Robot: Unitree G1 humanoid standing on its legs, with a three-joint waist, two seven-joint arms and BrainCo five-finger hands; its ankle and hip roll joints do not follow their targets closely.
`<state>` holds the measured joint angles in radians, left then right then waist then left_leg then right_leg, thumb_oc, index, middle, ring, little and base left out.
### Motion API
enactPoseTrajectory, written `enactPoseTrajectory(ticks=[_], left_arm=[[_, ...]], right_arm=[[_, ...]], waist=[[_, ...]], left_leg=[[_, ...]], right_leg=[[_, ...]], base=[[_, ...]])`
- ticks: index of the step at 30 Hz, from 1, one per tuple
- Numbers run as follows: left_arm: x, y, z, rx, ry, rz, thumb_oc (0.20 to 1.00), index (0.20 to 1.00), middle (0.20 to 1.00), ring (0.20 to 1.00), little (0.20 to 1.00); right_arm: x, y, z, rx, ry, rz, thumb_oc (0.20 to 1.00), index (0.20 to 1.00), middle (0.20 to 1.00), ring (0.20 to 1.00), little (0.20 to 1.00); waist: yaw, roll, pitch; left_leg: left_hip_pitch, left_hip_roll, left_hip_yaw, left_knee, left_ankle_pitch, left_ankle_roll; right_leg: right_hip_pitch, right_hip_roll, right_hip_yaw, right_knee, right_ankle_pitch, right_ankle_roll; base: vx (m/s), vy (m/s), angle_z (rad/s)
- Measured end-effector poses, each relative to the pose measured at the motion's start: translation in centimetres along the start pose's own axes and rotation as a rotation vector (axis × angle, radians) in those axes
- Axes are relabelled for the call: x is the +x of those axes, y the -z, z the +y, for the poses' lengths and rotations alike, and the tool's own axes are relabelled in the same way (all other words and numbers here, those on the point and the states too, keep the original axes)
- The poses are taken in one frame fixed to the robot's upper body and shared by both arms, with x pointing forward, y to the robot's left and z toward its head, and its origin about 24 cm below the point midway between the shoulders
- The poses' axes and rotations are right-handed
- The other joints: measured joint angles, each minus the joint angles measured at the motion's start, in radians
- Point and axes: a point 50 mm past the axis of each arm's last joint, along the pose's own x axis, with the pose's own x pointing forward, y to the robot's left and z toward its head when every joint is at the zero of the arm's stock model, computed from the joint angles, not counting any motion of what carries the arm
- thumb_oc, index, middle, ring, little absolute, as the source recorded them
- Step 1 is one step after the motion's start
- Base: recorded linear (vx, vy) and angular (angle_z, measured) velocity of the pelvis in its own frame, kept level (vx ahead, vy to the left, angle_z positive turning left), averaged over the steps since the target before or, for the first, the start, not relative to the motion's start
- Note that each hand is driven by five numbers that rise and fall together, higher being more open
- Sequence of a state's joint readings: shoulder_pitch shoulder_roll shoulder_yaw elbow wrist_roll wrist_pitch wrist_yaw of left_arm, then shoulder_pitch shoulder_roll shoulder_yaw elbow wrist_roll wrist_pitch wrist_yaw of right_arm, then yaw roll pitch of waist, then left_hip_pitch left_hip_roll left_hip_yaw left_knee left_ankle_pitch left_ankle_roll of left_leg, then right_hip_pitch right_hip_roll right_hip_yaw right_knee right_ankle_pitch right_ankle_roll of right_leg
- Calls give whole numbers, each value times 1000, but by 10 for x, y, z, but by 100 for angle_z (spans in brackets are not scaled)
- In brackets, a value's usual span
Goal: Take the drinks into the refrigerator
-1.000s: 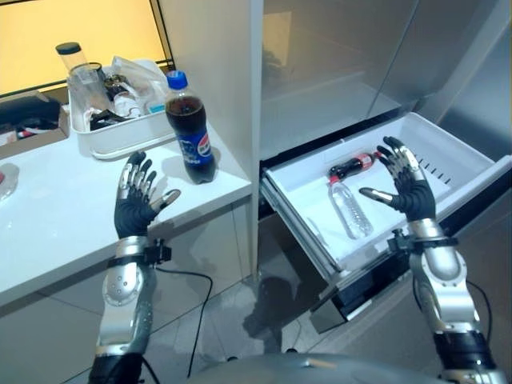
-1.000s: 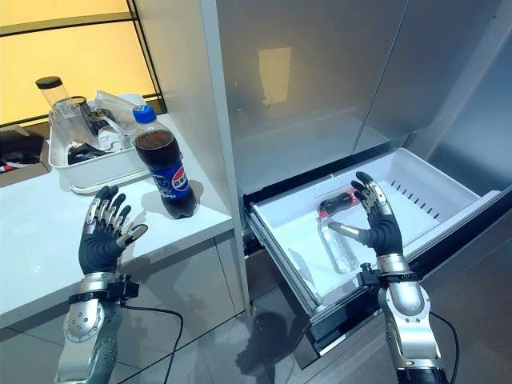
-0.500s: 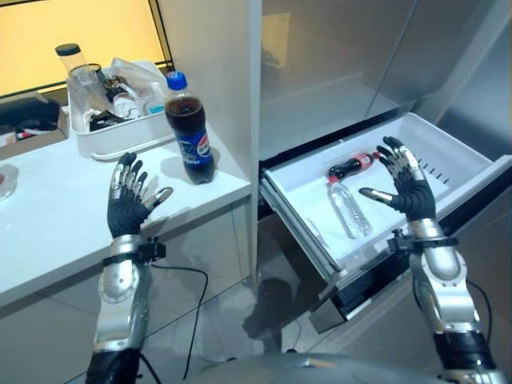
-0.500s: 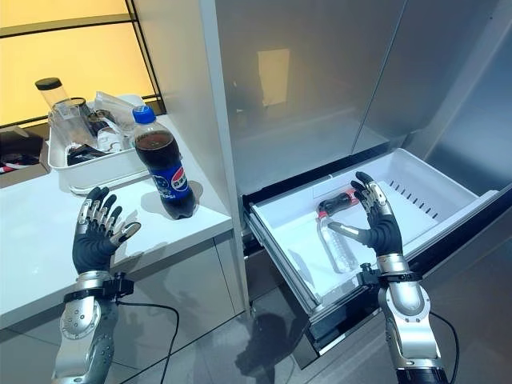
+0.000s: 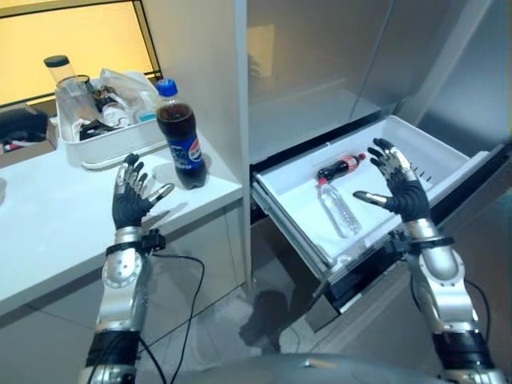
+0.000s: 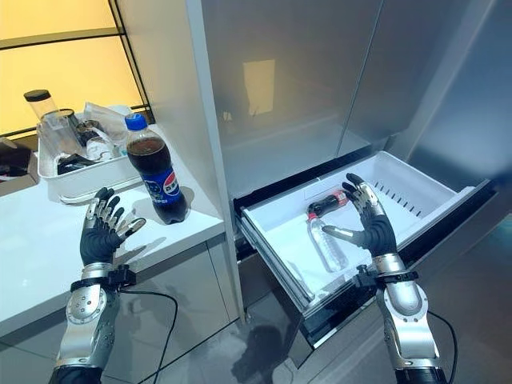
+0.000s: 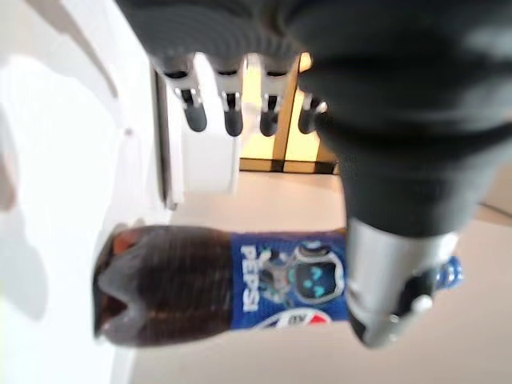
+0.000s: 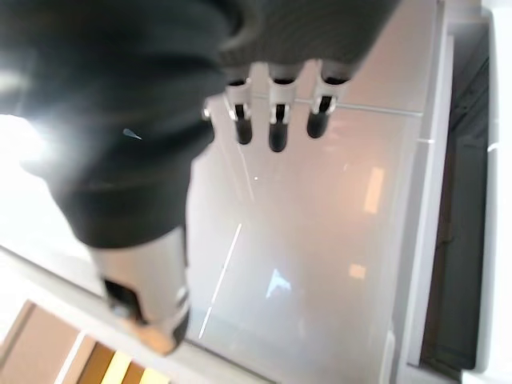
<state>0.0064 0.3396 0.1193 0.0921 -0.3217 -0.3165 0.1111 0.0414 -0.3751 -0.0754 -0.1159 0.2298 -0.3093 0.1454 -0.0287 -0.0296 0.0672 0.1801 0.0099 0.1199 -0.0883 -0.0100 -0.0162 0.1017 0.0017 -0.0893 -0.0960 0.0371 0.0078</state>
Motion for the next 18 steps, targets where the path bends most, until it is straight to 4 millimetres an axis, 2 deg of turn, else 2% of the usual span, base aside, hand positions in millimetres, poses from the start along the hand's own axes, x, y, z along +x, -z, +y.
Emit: enactPoseTrajectory(ticks=[10, 18], left_arm=[[1, 2, -6, 41, 43, 8, 1000, 1000, 1000, 1000, 1000], [0, 4, -6, 43, 45, 15, 1000, 1000, 1000, 1000, 1000]], right_arm=[[2, -9, 5, 16, -45, -41, 1000, 1000, 1000, 1000, 1000], [3, -14, 5, 22, -59, -64, 1000, 1000, 1000, 1000, 1000]], waist=[[-17, 16, -29], [-33, 20, -38]], left_leg=[[17, 4, 36, -1, -5, -1], [18, 6, 40, 0, -9, -3]], right_leg=[[3, 5, 28, 0, 5, 2], [2, 8, 35, 0, 6, 2]], base=[[11, -1, -10], [14, 5, -2]])
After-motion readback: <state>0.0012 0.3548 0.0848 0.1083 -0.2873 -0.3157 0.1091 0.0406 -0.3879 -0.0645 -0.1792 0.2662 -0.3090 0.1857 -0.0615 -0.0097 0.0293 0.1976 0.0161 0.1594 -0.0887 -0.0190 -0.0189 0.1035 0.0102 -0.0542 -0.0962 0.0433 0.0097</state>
